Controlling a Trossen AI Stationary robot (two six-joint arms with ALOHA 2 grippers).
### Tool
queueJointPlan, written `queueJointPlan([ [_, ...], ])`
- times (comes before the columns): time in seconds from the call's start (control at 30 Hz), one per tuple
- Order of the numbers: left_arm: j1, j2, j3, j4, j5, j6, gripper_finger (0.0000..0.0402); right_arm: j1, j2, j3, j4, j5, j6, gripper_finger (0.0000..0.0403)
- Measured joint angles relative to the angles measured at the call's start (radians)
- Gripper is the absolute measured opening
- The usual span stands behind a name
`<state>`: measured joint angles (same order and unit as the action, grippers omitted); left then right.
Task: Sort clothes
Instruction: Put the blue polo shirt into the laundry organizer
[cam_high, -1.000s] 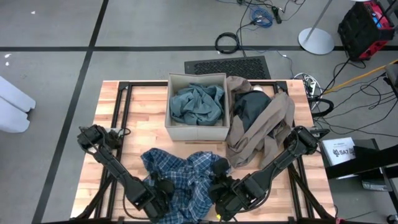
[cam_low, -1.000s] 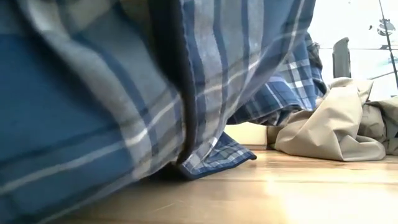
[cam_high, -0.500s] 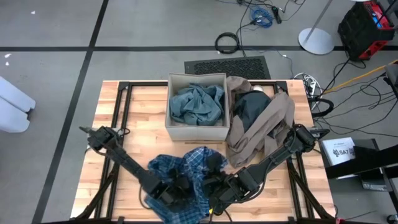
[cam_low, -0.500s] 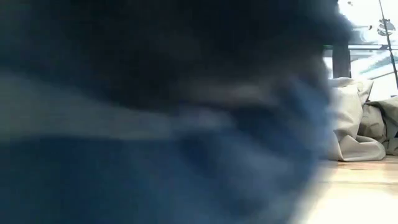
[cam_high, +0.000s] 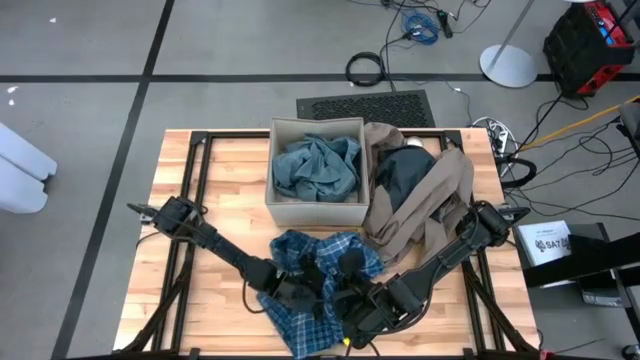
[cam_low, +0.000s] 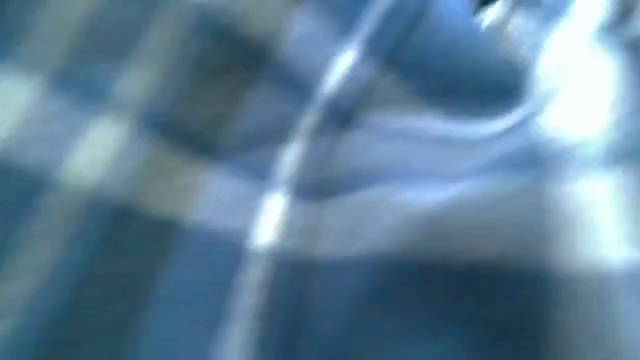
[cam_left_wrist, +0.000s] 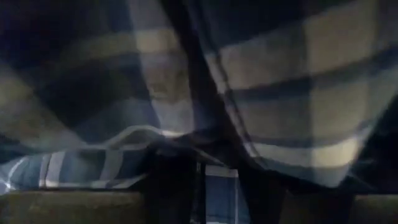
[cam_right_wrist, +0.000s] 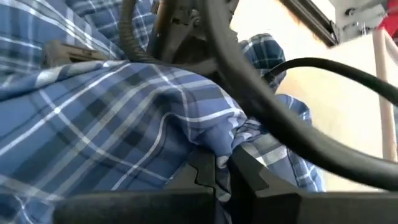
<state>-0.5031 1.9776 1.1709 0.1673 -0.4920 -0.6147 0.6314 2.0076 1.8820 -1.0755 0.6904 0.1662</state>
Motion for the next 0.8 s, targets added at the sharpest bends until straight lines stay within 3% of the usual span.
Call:
queueJointPlan([
  [0.2, 0.004, -0.001, 0.014, 0.007, 0.172, -0.008, 0.0121, 0.013, 0.001, 0.0, -0.147, -0.011, 0.113, 0.0004],
  [0.3, -0.005, -0.013, 0.014, -0.026, 0.208, -0.035, 0.0121, 0.02, 0.001, 0.0, -0.223, -0.008, 0.168, 0.0004],
  [0.47, -0.024, -0.081, 0.015, -0.106, 0.118, -0.05, 0.0121, 0.039, 0.001, 0.0, -0.297, -0.007, 0.238, 0.0004],
  [0.67, -0.059, -0.22, 0.015, -0.168, 0.086, 0.018, 0.0121, 0.051, 0.001, 0.0, -0.308, -0.007, 0.241, 0.0004],
  [0.8, -0.116, -0.331, 0.016, -0.352, -0.072, 0.01, 0.0121, 0.051, 0.001, 0.0, -0.306, -0.006, 0.241, 0.0004],
])
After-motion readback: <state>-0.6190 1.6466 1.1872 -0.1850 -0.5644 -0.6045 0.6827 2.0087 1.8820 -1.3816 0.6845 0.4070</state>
